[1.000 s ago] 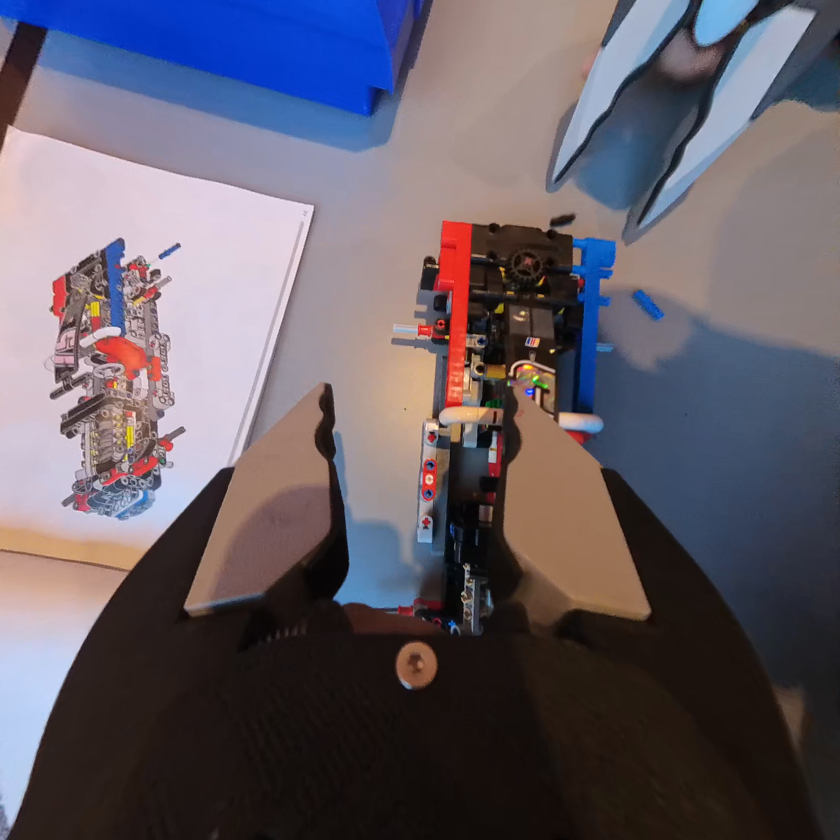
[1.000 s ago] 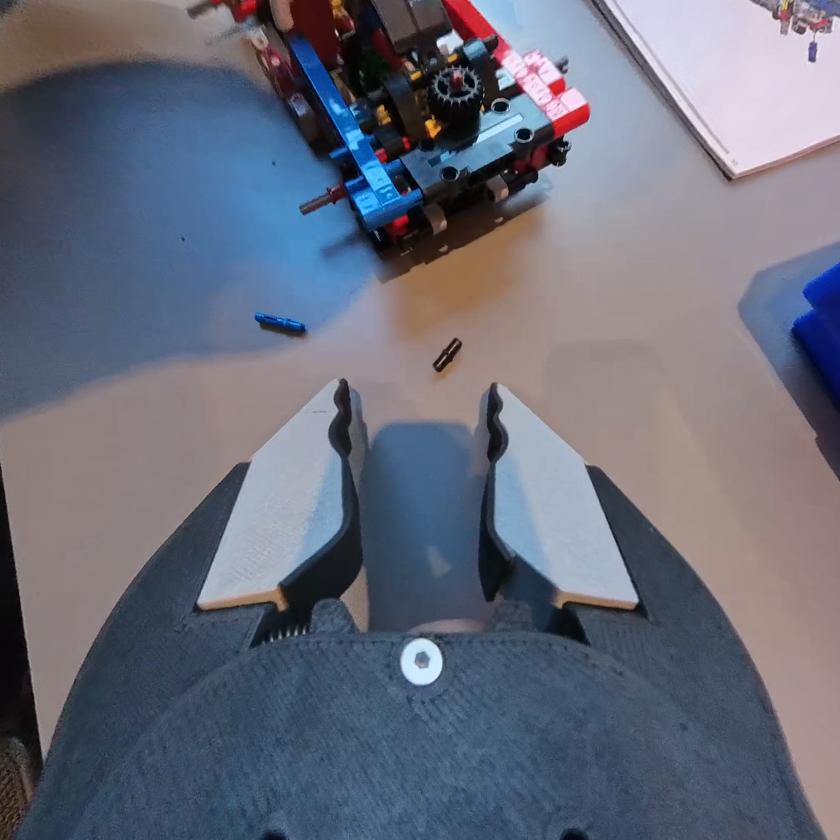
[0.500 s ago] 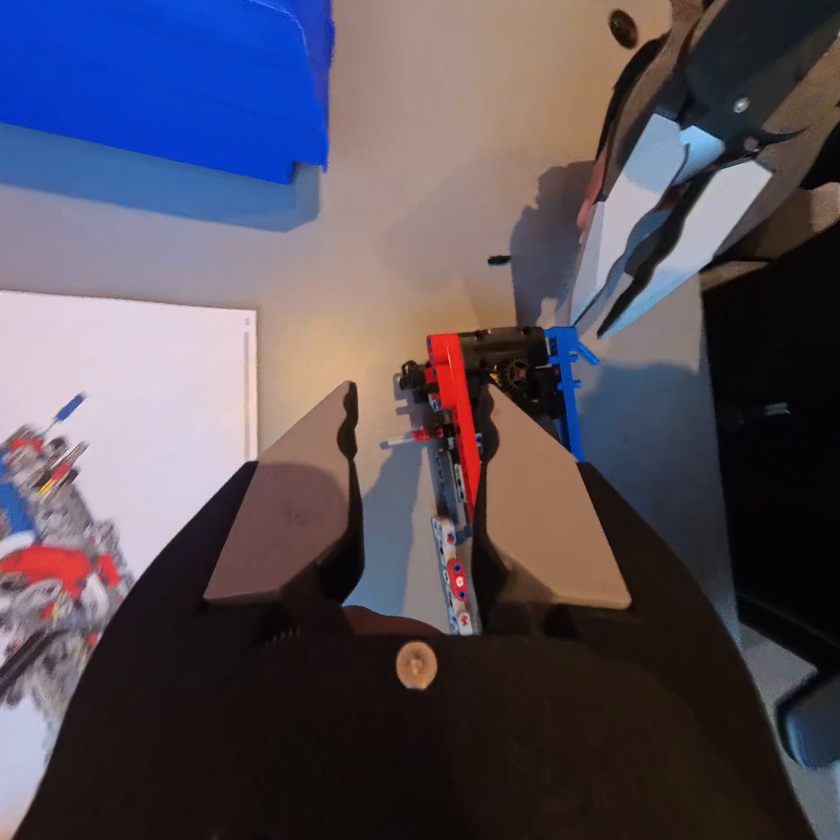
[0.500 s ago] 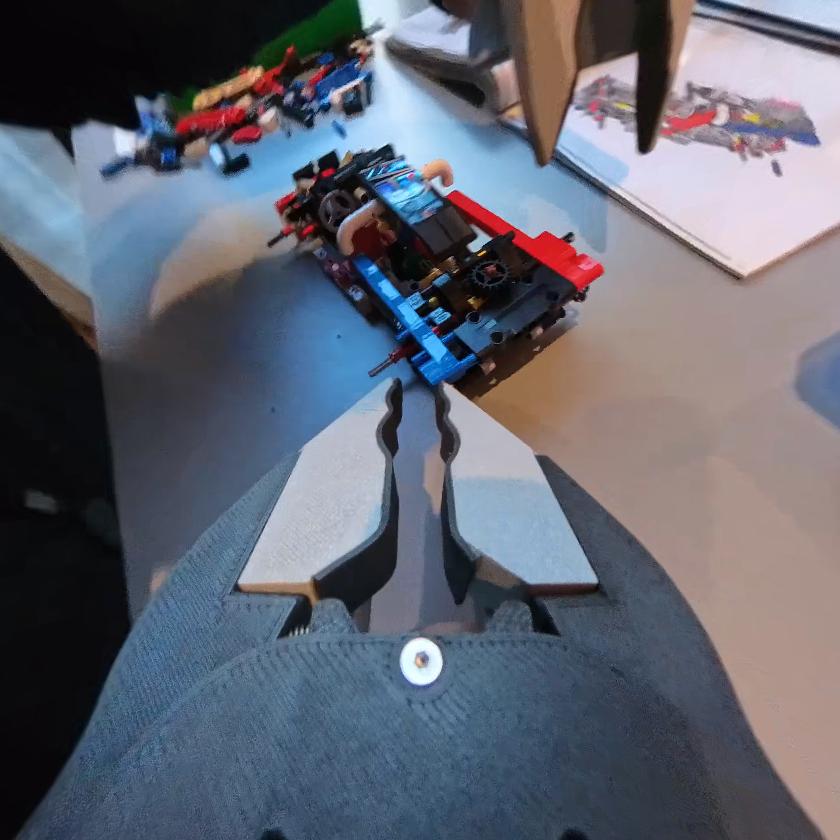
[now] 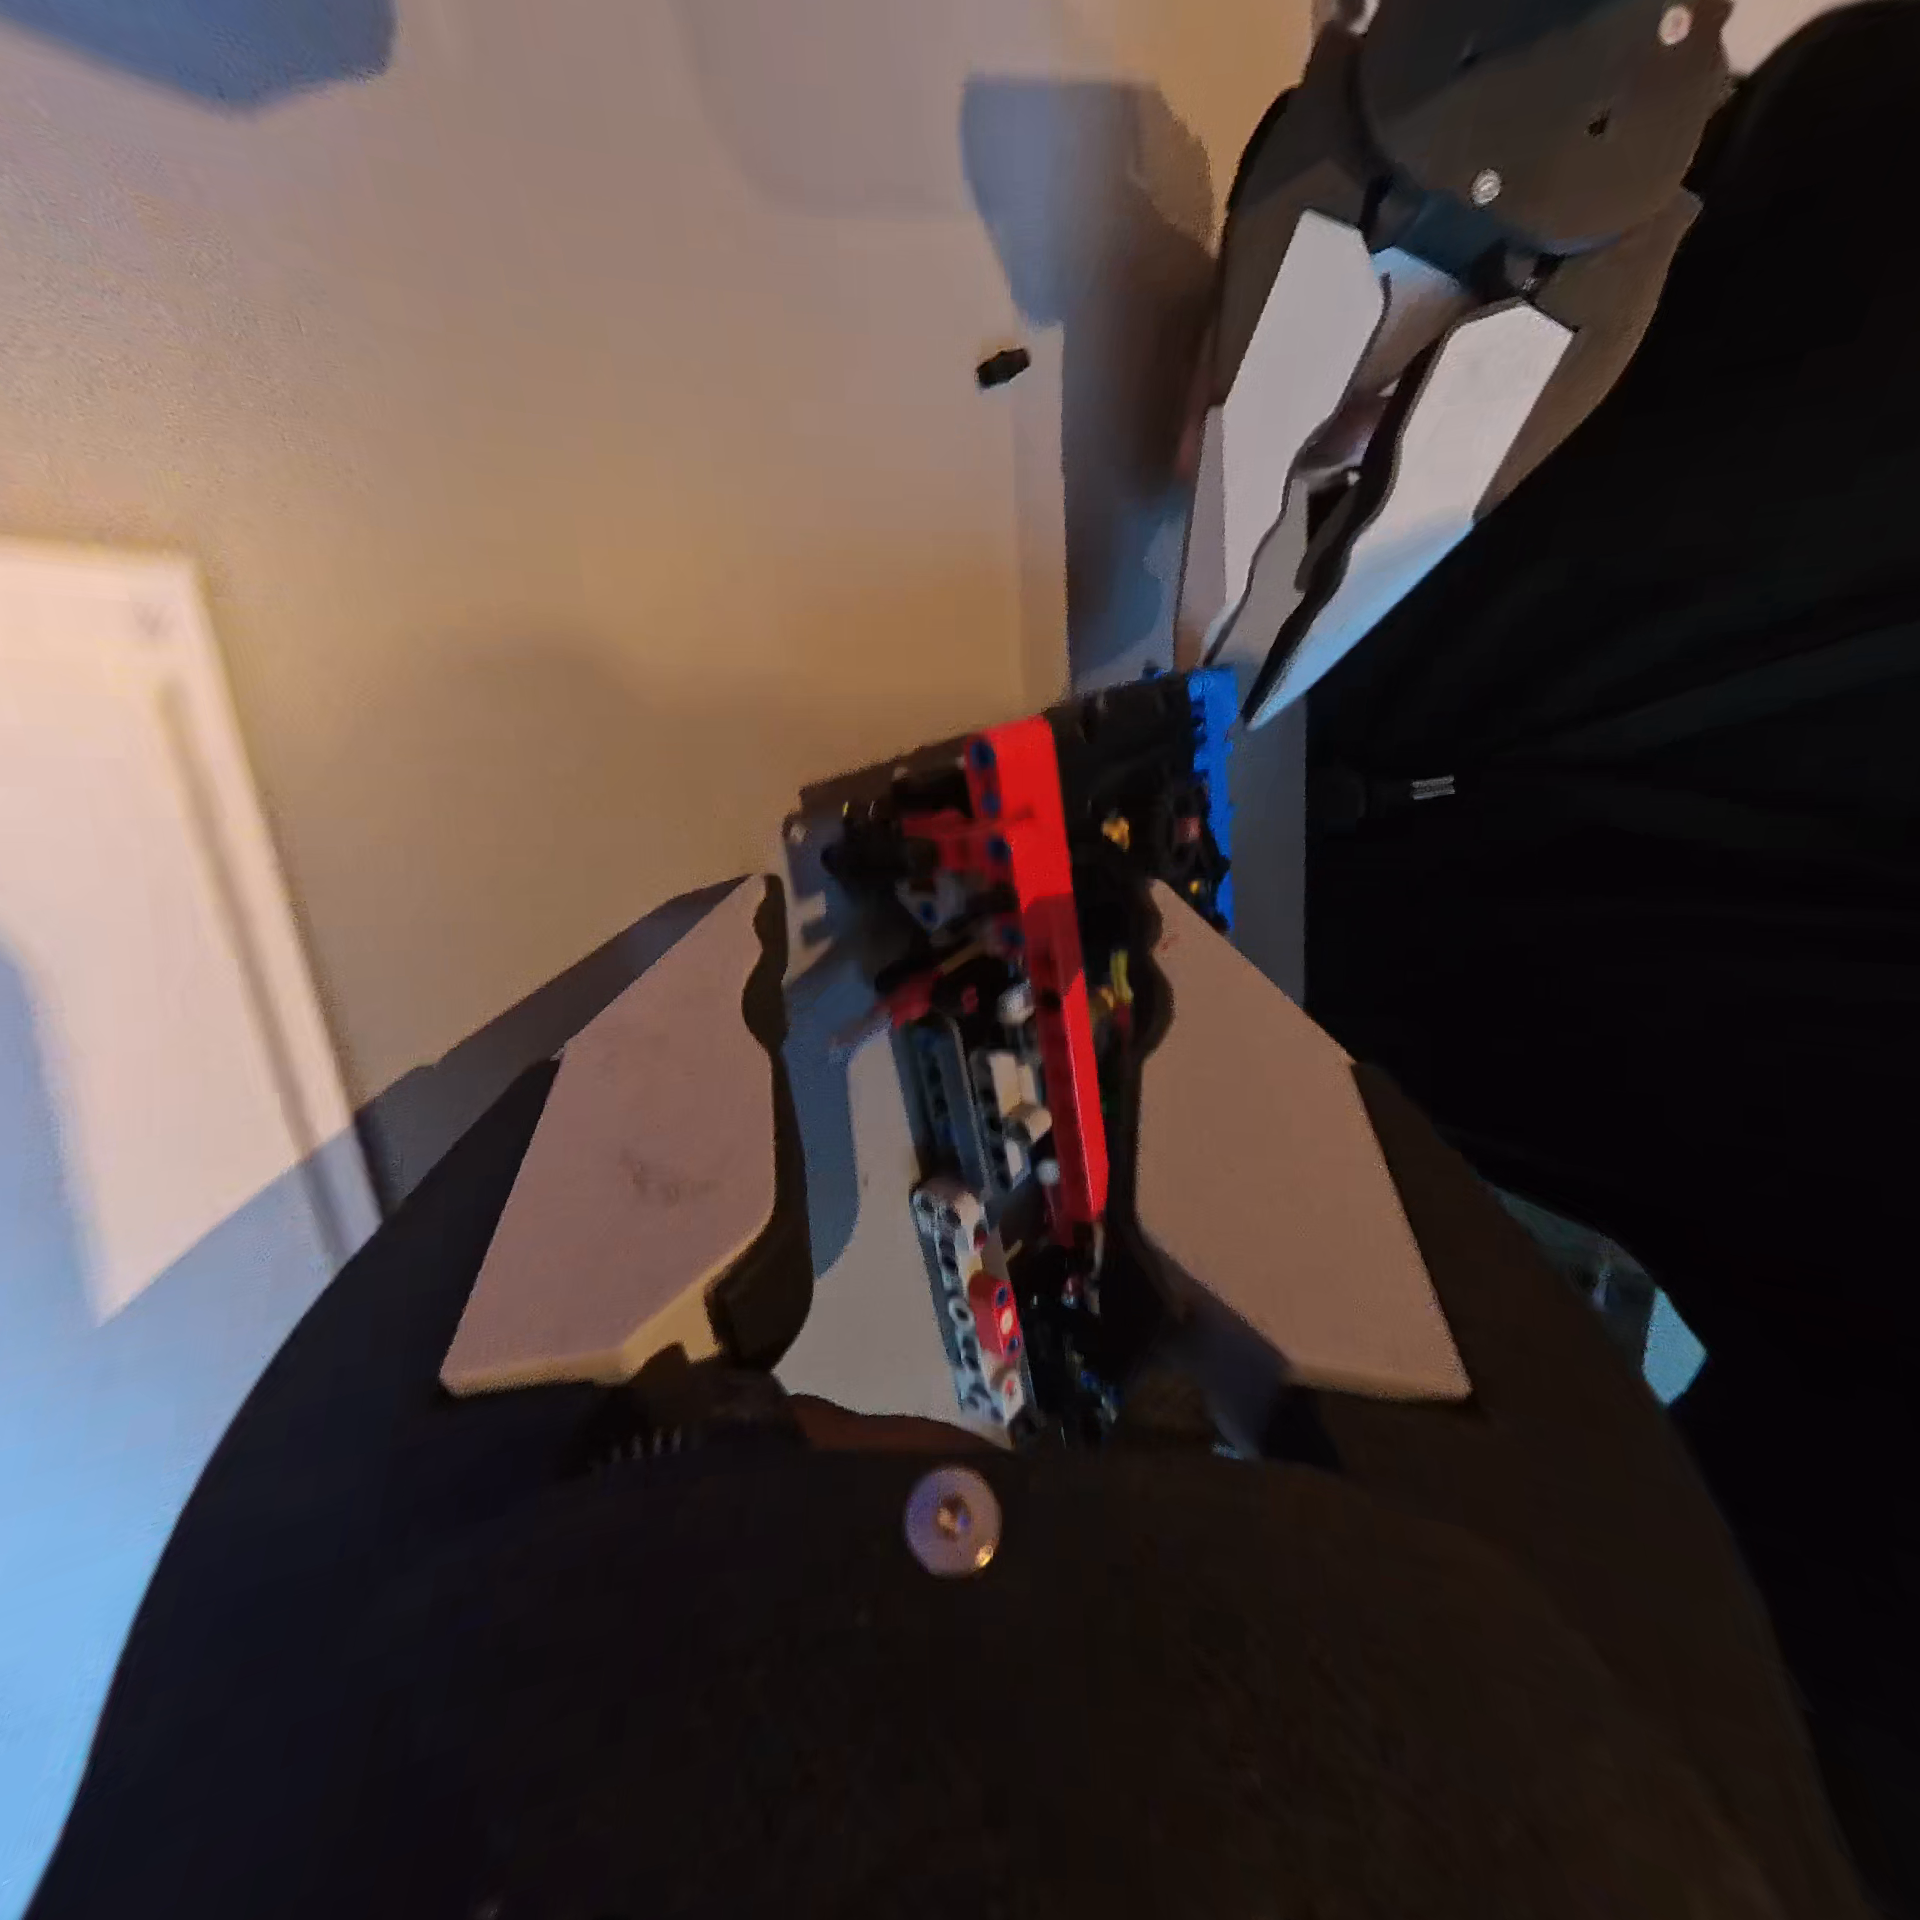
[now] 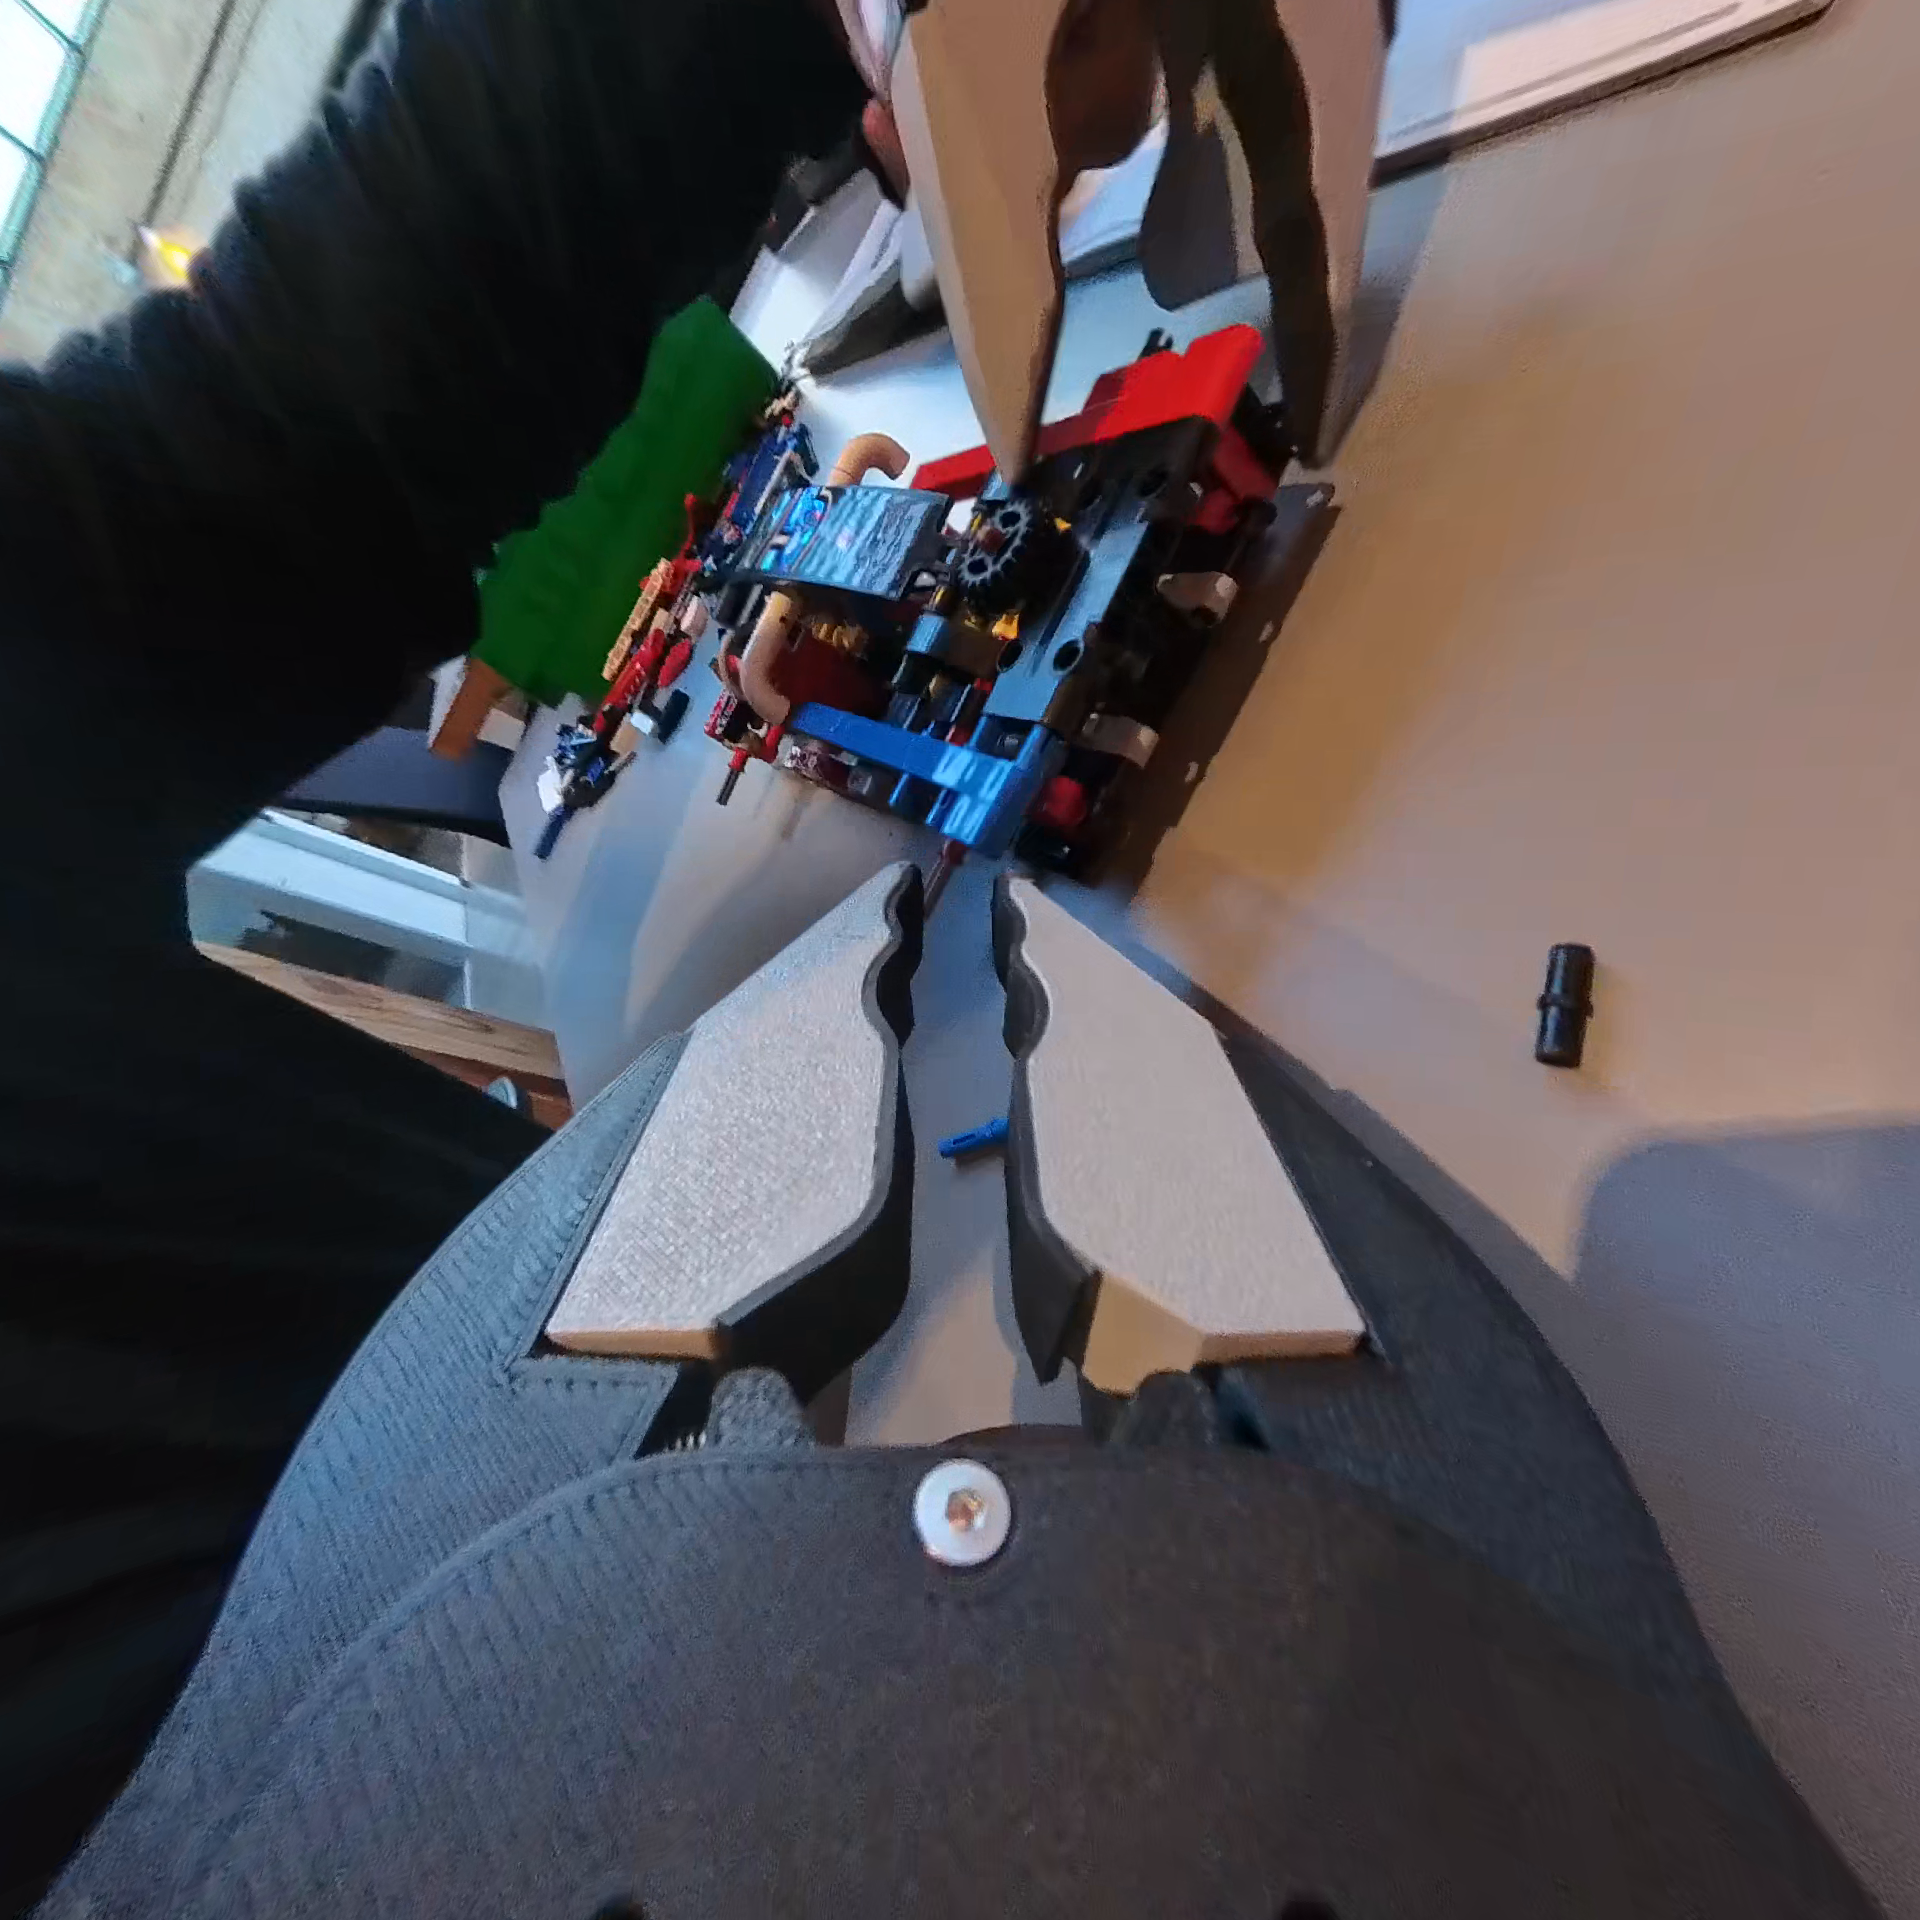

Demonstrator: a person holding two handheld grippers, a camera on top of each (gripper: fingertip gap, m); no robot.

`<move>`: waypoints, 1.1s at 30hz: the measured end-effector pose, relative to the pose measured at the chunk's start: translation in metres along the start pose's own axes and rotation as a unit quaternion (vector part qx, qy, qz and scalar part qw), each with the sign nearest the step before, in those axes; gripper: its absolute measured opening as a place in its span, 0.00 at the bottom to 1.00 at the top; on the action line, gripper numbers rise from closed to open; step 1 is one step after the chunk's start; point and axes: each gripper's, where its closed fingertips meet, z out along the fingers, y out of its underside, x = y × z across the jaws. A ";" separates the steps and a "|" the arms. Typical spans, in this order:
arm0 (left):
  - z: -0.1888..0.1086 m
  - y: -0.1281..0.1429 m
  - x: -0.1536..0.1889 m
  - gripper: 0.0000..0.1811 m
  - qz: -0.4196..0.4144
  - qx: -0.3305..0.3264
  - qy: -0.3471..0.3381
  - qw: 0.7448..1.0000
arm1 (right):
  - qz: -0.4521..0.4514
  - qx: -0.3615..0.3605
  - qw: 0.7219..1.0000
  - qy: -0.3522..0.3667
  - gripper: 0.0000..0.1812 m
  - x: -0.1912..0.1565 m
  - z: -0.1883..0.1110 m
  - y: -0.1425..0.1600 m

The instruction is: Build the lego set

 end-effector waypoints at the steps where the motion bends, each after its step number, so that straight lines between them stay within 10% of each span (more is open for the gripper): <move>1: -0.010 0.009 -0.003 0.35 -0.004 0.014 -0.012 1.000 | -0.010 -0.002 1.000 0.007 0.06 0.000 -0.003 0.001; 7: -0.075 0.078 -0.002 0.36 -0.052 0.148 -0.101 0.982 | -0.049 -0.003 0.998 0.039 0.05 0.006 -0.022 0.008; 14: -0.032 0.163 0.040 0.35 -0.050 0.136 -0.048 0.988 | -0.095 -0.004 0.995 0.035 0.05 0.003 -0.025 0.006; 33: 0.074 0.172 0.154 0.38 0.033 0.265 0.041 0.963 | -0.146 -0.027 0.988 0.035 0.04 0.018 -0.007 -0.023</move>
